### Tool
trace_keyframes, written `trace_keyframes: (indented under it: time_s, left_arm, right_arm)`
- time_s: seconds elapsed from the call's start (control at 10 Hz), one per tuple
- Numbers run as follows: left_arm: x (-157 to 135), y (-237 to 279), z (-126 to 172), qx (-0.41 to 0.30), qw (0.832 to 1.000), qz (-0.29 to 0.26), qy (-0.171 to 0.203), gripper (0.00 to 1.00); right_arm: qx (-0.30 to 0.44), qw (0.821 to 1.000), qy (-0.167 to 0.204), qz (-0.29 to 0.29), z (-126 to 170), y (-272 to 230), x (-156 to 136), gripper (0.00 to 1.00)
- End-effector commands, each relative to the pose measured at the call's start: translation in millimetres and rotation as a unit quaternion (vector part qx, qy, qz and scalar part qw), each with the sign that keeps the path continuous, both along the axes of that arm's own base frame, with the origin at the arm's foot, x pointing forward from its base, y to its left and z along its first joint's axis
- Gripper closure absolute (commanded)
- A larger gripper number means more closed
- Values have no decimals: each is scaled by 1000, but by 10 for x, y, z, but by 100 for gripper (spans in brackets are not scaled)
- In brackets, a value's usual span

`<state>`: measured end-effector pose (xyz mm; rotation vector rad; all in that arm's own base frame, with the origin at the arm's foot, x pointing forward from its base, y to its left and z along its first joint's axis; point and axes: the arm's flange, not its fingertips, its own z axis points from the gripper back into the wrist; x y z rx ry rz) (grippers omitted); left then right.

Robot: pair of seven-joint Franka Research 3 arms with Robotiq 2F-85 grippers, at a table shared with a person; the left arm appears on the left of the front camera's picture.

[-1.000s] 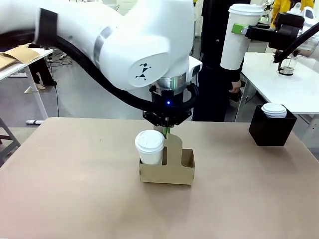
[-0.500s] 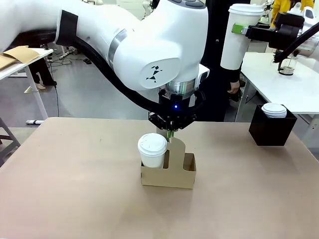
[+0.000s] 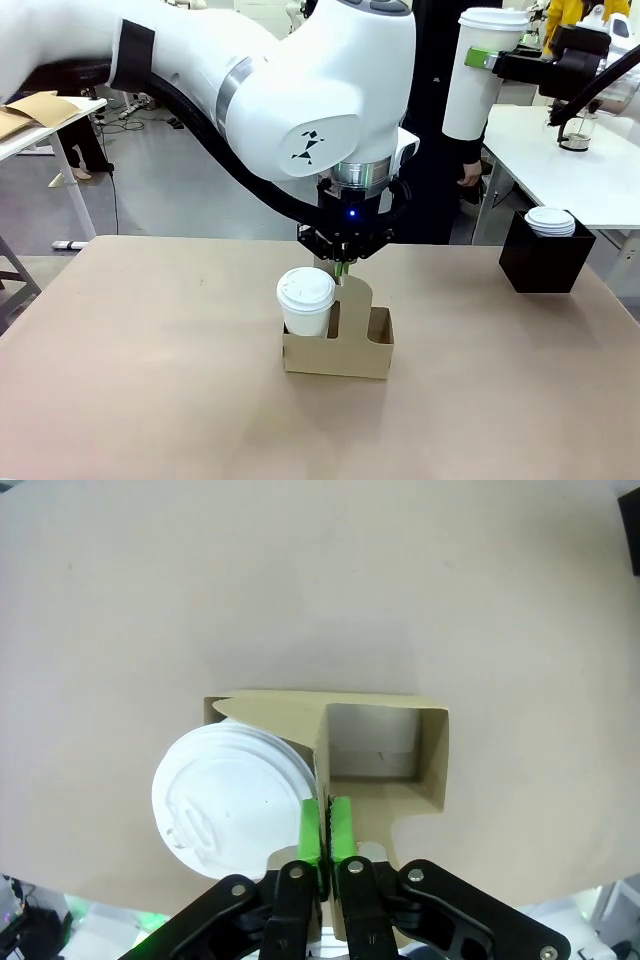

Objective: Pour a drink into a cup and package it in a carrier.
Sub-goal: Insert the held 600 ml Paper Cup into the Cup Carrier.

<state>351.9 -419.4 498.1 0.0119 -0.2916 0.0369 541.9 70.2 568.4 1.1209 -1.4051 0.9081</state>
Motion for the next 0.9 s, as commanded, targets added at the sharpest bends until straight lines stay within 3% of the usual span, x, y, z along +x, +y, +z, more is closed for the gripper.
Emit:
trace_keyframes:
  time_s: [0.0, 0.1, 0.2, 0.3, 0.4, 0.6, 0.8]
  left_arm:
    - [-32, 136, 8, -12, 1000, -9, 1, 39]
    - [-77, 240, 82, -24, 1000, -19, 2, 0]
    - [-126, 308, 208, -33, 999, -36, -3, 0]
    - [-198, 389, 379, -42, 997, -54, -21, 0]
    - [-270, 512, 564, -48, 995, -78, -29, 15]
    - [-405, 891, 862, -55, 981, -183, -23, 0]
    - [-471, 1360, 965, -33, 955, -291, -39, 0]
  right_arm:
    - [-2, 1000, -4, -3, 47, 6, -9, 9]
    - [-2, 1000, -4, -3, 47, 6, -9, 9]
    - [0, 1000, 0, 0, 0, 0, 0, 9]
    - [27, 999, -10, 43, -141, -34, 100, 9]
    - [41, 997, -15, 67, -300, -38, 177, 9]
    - [67, 992, -15, 109, -600, 107, 202, 9]
    - [68, 986, -49, 144, -798, 365, 112, 9]
